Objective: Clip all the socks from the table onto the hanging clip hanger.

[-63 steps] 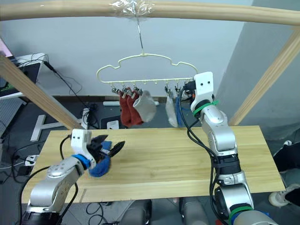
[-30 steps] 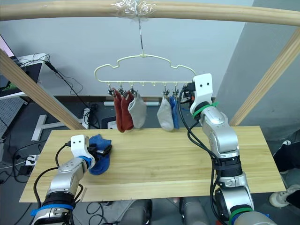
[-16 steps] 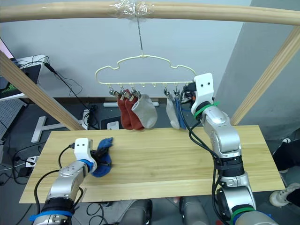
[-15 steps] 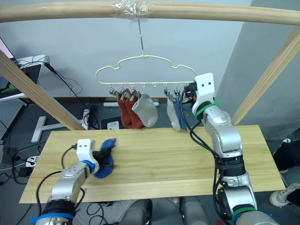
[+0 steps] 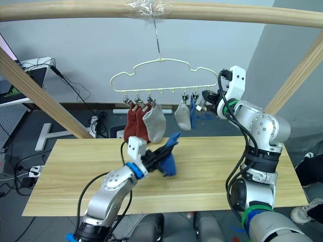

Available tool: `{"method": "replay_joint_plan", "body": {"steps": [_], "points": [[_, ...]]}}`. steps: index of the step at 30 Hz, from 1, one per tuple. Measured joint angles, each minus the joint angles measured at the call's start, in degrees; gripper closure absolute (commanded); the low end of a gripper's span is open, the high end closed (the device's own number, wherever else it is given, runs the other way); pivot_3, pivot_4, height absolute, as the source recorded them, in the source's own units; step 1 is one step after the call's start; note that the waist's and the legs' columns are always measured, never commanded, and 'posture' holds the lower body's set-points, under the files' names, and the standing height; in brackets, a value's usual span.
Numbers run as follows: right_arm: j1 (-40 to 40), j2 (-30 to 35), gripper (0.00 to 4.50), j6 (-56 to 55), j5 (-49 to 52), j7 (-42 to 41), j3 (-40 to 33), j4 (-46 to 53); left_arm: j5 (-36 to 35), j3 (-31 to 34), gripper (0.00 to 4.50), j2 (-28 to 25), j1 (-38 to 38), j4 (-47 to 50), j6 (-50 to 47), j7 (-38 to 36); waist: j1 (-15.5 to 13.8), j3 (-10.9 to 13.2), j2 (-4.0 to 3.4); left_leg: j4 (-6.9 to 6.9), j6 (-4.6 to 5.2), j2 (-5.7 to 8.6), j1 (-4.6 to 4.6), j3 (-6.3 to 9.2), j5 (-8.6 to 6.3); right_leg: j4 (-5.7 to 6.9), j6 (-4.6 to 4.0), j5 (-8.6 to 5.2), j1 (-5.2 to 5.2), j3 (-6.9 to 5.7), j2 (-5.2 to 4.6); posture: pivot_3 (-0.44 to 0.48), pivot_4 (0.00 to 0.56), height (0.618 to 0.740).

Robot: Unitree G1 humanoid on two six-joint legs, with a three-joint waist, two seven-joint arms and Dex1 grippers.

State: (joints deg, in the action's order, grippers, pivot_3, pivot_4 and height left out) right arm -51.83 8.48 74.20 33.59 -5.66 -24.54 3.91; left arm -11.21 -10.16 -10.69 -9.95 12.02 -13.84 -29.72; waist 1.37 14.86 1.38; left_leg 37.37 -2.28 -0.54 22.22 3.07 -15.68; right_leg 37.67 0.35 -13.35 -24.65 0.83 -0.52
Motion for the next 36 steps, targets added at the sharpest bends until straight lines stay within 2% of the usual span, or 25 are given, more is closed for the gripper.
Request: {"method": "replay_joint_plan", "body": {"steps": [10,22,34,35,36], "points": [[-3.86,-3.27,4.50,10.09,3.43,4.87,-7.28,-0.56,7.88,-6.28,4.48,1.78,-5.48,-3.08,6.58,1.68,0.29,0.00,-0.01,-0.02,0.01,-0.03,0.03,-0.02,-0.01,0.02,0.00,0.00,-0.02,0.00,0.05,-0.031,0.238,0.740],[-5.21,-4.81,4.50,14.33,3.66,6.91,-10.51,-0.05,9.03,-5.21,4.48,4.07,-8.44,-5.92,9.72,5.36,0.32,0.00,-0.01,0.05,0.02,-0.03,0.13,0.03,-0.01,0.02,0.01,0.00,-0.05,-0.06,0.08,-0.043,0.248,0.740],[-7.42,-6.97,4.50,17.60,3.51,7.31,-14.91,-0.05,10.04,-5.23,4.48,4.18,-10.37,-8.29,10.79,5.43,0.41,0.00,-0.01,0.20,0.02,-0.03,0.36,0.02,-0.01,0.13,0.00,0.00,-0.28,-0.04,0.26,-0.045,0.253,0.740],[-7.51,-7.00,4.00,17.76,3.51,7.29,-15.06,-0.05,10.11,-5.23,4.50,4.26,-10.61,-8.29,10.87,5.45,0.41,0.00,-0.01,0.26,0.02,-0.03,0.45,0.02,-0.01,0.19,0.00,0.00,-0.37,-0.03,0.26,-0.045,0.253,0.740],[-7.53,-7.01,3.80,17.85,3.45,7.30,-15.34,-0.09,10.16,-5.23,4.50,4.33,-10.64,-8.29,10.93,5.47,0.41,0.00,-0.01,0.39,0.02,-0.06,0.56,0.01,-0.01,0.25,0.00,0.01,-0.47,-0.03,0.25,-0.045,0.253,0.740]]}}
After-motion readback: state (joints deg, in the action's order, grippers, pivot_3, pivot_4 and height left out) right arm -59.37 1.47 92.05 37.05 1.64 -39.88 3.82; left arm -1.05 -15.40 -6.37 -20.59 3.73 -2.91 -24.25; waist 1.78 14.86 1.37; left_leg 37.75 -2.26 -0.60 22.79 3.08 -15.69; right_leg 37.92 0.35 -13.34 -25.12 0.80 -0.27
